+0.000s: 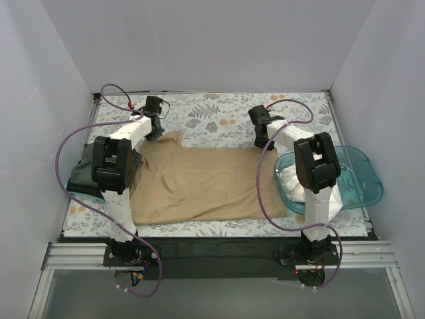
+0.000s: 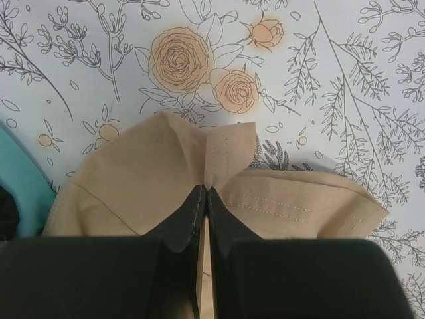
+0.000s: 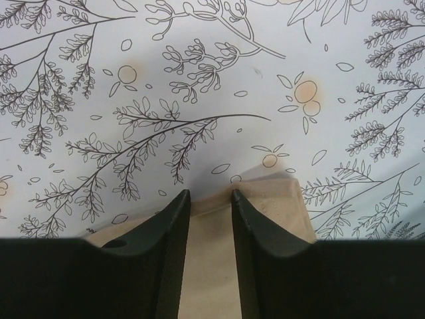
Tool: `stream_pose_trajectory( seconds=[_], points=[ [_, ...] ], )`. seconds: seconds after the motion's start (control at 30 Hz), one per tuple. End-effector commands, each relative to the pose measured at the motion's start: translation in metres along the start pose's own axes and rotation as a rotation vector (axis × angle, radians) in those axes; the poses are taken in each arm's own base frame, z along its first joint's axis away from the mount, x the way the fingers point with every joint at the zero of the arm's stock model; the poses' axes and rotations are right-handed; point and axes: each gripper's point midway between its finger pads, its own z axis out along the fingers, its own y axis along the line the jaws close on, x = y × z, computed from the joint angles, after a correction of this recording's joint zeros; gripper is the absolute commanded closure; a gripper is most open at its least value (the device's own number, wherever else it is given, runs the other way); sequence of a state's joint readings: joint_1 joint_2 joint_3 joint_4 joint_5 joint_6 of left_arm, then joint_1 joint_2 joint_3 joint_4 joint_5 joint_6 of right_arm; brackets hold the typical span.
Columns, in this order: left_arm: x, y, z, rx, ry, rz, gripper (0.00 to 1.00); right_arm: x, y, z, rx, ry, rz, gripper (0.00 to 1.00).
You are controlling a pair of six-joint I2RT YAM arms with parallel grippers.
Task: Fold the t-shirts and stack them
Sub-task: Fold the tshirt
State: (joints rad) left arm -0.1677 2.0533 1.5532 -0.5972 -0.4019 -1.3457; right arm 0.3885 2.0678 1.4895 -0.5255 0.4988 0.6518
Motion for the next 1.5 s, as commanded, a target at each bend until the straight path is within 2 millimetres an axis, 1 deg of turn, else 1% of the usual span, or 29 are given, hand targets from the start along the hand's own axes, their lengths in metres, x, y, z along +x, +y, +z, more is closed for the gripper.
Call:
stream_pose_trajectory(
  seconds=[0.0,0.07,0.1,0.17,0.2,0.27,0.33,0.47,0.5,0.53,0.57,0.6,0.67,0.7,0.73,0.77,0.8,0.87,0.9,0.93,1.03,1.07,1.13,1.2,1.23,1.3,1.4,1.43,1.47],
  points=[
    [-0.026,-0.005,-0.031,0.05,-0.074,-0.037,1.0,0.004,-0.009,-0.007,0.035,0.009,-0.003,0.64],
    [-0.026,-0.005,-0.032,0.05,-0.075,-0.036,1.0,0.004,-0.008,-0.007,0.037,0.007,-0.002,0.69],
    [-0.026,-0.005,-0.032,0.05,-0.077,-0.037,1.0,0.003,-0.008,-0.007,0.037,0.003,0.0,0.77],
    [-0.026,-0.005,-0.033,0.052,-0.077,-0.038,1.0,0.002,-0.01,-0.007,0.044,0.0,-0.001,0.87],
    [-0.027,-0.005,-0.034,0.055,-0.078,-0.039,1.0,0.001,-0.009,-0.009,0.039,-0.002,0.0,0.98],
    [-0.026,-0.004,-0.035,0.053,-0.078,-0.04,1.0,0.0,-0.006,-0.012,0.027,-0.003,-0.005,0.99],
    [-0.026,-0.003,-0.042,0.061,-0.077,-0.05,1.0,-0.002,-0.005,-0.018,0.02,-0.016,-0.021,0.99],
    [-0.017,-0.001,-0.054,0.077,-0.075,-0.066,1.0,-0.006,-0.004,-0.033,0.014,-0.055,-0.044,0.99],
    [-0.009,0.003,-0.053,0.066,-0.063,-0.062,1.0,-0.007,-0.003,-0.041,0.005,-0.069,-0.052,0.99],
    [-0.006,0.005,-0.056,0.064,-0.064,-0.065,1.0,-0.007,-0.003,-0.045,0.004,-0.077,-0.059,0.99],
    [-0.007,0.008,-0.061,0.066,-0.072,-0.076,1.0,-0.006,-0.004,-0.048,0.009,-0.087,-0.07,0.99],
    [0.003,0.014,-0.061,0.053,-0.06,-0.084,1.0,-0.002,-0.005,-0.053,0.006,-0.092,-0.08,0.99],
    [0.005,0.019,-0.07,0.061,-0.072,-0.102,1.0,-0.001,-0.009,-0.06,0.003,-0.108,-0.081,0.99],
    [0.014,0.027,-0.069,0.043,-0.058,-0.107,1.0,0.006,-0.012,-0.06,0.006,-0.1,-0.09,0.99],
    [0.016,0.03,-0.071,0.044,-0.061,-0.113,1.0,0.008,-0.013,-0.062,0.007,-0.102,-0.094,0.99],
    [0.013,0.03,-0.082,0.065,-0.077,-0.13,1.0,0.007,-0.014,-0.067,0.001,-0.113,-0.089,0.99],
    [0.017,0.032,-0.084,0.068,-0.077,-0.137,1.0,0.014,-0.016,-0.066,0.002,-0.104,-0.103,0.99],
    [0.027,0.039,-0.088,0.07,-0.072,-0.138,1.0,0.015,-0.016,-0.075,-0.013,-0.12,-0.102,0.99],
    [0.025,0.04,-0.097,0.085,-0.084,-0.151,1.0,0.017,-0.015,-0.078,-0.018,-0.127,-0.11,0.99],
    [0.035,0.045,-0.097,0.077,-0.076,-0.151,1.0,0.022,-0.018,-0.078,-0.011,-0.124,-0.12,0.99],
    [0.04,0.051,-0.109,0.092,-0.094,-0.17,1.0,0.026,-0.02,-0.087,-0.015,-0.14,-0.122,0.99],
    [0.049,0.056,-0.11,0.087,-0.086,-0.165,1.0,0.028,-0.026,-0.089,-0.009,-0.143,-0.121,0.99],
    [0.057,0.066,-0.116,0.087,-0.091,-0.181,1.0,0.036,-0.032,-0.089,0.001,-0.141,-0.12,0.99],
    [0.065,0.07,-0.12,0.095,-0.089,-0.187,1.0,0.039,-0.038,-0.095,-0.001,-0.149,-0.116,0.99],
    [0.064,0.071,-0.128,0.115,-0.1,-0.205,1.0,0.042,-0.042,-0.098,-0.001,-0.152,-0.111,0.99],
    [0.073,0.078,-0.13,0.114,-0.092,-0.21,1.0,0.044,-0.046,-0.102,-0.003,-0.161,-0.105,0.99],
    [0.083,0.092,-0.137,0.088,-0.096,-0.25,1.0,0.046,-0.054,-0.11,-0.007,-0.18,-0.098,0.99],
    [0.086,0.105,-0.138,0.032,-0.099,-0.257,1.0,0.046,-0.056,-0.111,-0.011,-0.182,-0.097,0.99],
    [0.086,0.109,-0.143,0.021,-0.107,-0.296,1.0,0.045,-0.057,-0.115,-0.019,-0.19,-0.088,0.99]
  ],
)
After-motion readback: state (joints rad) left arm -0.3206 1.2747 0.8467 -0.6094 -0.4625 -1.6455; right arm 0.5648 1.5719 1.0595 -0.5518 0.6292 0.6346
